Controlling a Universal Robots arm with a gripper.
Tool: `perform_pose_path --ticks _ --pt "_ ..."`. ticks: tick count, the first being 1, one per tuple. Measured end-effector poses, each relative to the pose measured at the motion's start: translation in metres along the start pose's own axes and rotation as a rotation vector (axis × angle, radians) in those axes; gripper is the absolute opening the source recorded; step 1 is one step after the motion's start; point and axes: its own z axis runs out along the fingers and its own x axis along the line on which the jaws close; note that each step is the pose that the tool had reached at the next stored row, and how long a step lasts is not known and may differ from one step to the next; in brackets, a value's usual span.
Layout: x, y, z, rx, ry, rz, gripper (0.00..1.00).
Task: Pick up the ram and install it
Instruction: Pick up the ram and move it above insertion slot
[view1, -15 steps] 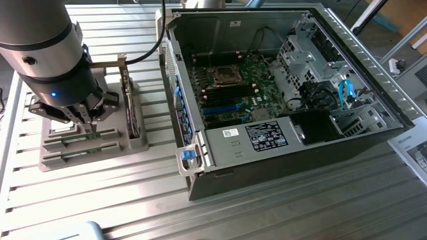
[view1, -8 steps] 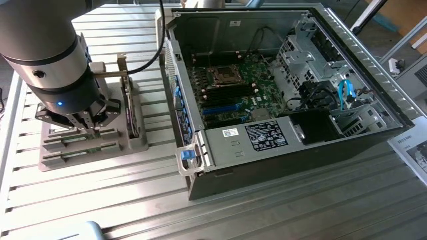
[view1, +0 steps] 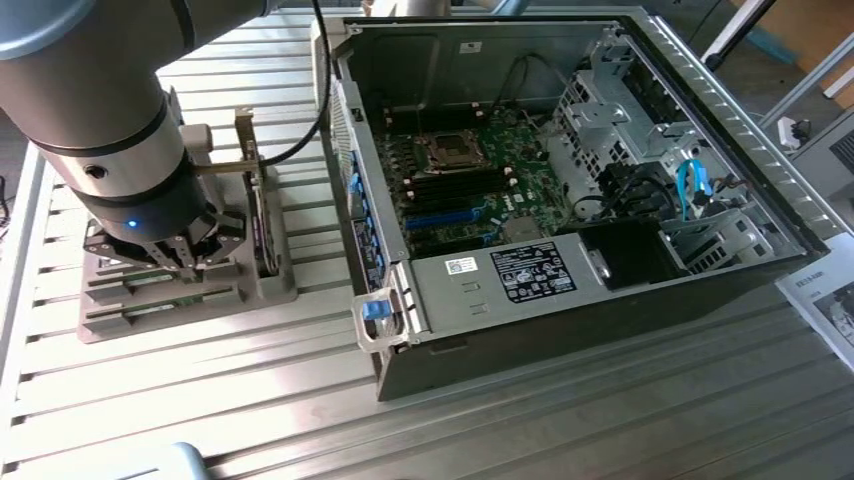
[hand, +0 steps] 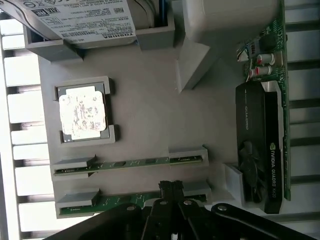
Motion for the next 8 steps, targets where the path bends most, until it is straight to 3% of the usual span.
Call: perform_pose_path --ticks 2,8 --pt "0.0000 0.0000 0.0010 0.0002 0.0002 -0.001 0.11" --pt "0.0000 0.0000 0.0032 0.0019 0.0007 -0.142 0.11"
